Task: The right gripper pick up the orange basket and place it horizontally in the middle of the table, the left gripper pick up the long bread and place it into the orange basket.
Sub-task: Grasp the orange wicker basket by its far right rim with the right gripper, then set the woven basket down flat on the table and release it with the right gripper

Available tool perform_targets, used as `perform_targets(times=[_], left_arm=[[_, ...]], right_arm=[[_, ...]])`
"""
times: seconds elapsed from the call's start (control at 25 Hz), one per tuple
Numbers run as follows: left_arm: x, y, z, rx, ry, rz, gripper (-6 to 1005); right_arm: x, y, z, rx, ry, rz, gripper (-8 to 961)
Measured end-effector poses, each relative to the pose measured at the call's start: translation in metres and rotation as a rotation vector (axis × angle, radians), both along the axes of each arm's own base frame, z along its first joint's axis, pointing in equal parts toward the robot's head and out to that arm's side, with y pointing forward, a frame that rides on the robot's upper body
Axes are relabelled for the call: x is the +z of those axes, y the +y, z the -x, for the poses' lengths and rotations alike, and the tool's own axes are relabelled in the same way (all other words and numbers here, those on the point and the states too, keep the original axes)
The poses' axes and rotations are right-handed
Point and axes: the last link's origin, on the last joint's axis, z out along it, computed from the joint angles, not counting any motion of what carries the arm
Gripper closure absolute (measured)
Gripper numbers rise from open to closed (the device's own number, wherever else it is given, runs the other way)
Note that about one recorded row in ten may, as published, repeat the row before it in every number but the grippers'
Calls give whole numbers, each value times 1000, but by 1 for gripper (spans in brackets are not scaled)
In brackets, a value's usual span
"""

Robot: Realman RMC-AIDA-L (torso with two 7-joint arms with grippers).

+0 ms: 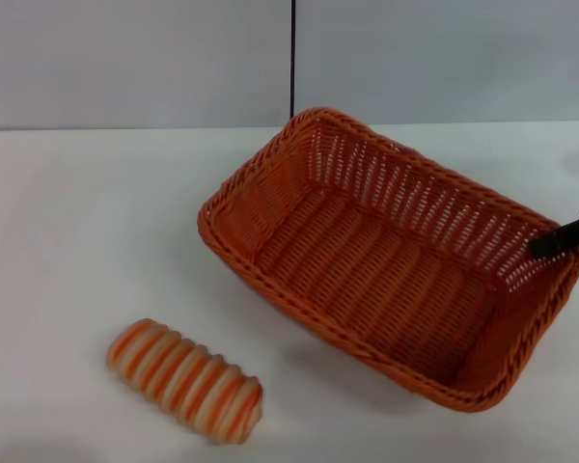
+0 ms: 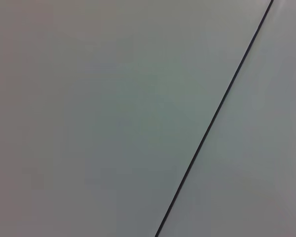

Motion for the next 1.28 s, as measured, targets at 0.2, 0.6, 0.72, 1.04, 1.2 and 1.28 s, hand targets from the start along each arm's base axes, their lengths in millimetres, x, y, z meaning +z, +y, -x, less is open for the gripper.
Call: perform_targets(times=[0.2, 0.6, 0.72, 1.04, 1.2, 1.28], left_arm=[[0, 2, 0, 0, -1, -2, 203], [1, 6, -1, 0, 1, -2, 202], [1, 8, -1, 2, 2, 0, 202], [2, 9, -1, 2, 3, 0, 203], [2, 9, -1, 1, 4, 0, 202], [2, 9, -1, 2, 4, -1, 202]], right_arm=[[6, -2, 1, 50, 7, -61, 772], [18, -7, 8, 192, 203, -233, 765], [24, -8, 12, 225, 276, -282, 759], [46, -18, 25, 321, 377, -281, 741], [60, -25, 31, 374, 369, -195, 732], [67, -29, 34, 393, 373, -167, 728]])
